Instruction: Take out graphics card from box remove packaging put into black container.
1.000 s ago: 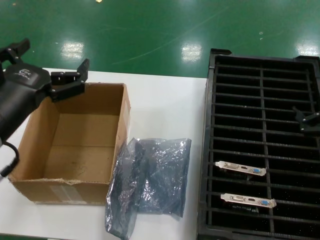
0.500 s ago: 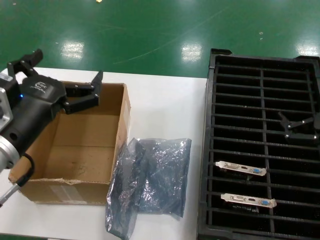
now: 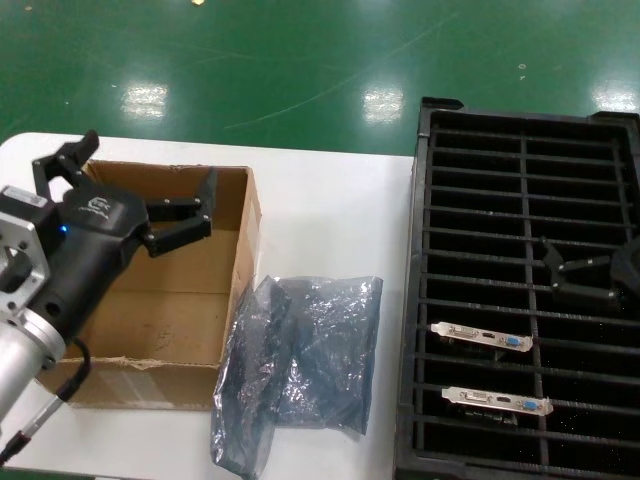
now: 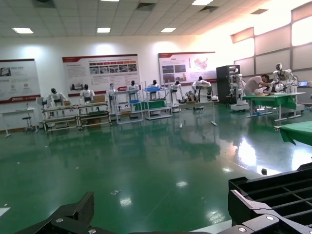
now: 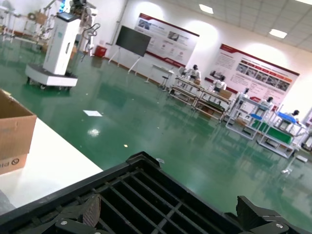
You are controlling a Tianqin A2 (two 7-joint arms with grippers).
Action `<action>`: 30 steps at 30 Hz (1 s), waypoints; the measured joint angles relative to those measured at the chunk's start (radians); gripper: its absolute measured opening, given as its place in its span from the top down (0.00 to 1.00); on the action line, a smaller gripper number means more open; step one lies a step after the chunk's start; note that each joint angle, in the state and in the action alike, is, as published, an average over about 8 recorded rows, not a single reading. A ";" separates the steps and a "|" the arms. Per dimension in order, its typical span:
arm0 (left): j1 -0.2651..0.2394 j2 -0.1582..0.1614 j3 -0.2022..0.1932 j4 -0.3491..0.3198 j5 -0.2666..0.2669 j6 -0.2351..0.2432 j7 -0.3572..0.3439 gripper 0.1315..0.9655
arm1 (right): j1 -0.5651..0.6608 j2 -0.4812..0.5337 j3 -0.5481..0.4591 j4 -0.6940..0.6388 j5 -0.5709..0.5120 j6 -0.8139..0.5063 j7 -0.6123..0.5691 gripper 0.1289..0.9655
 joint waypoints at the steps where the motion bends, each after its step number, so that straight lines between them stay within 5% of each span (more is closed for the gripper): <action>1: 0.005 0.000 0.005 0.004 -0.011 -0.011 0.011 0.00 | -0.006 -0.005 0.000 0.000 0.009 0.007 -0.005 0.00; 30: 0.156 0.009 0.142 0.122 -0.333 -0.323 0.324 0.00 | -0.174 -0.139 -0.004 -0.013 0.279 0.222 -0.160 0.00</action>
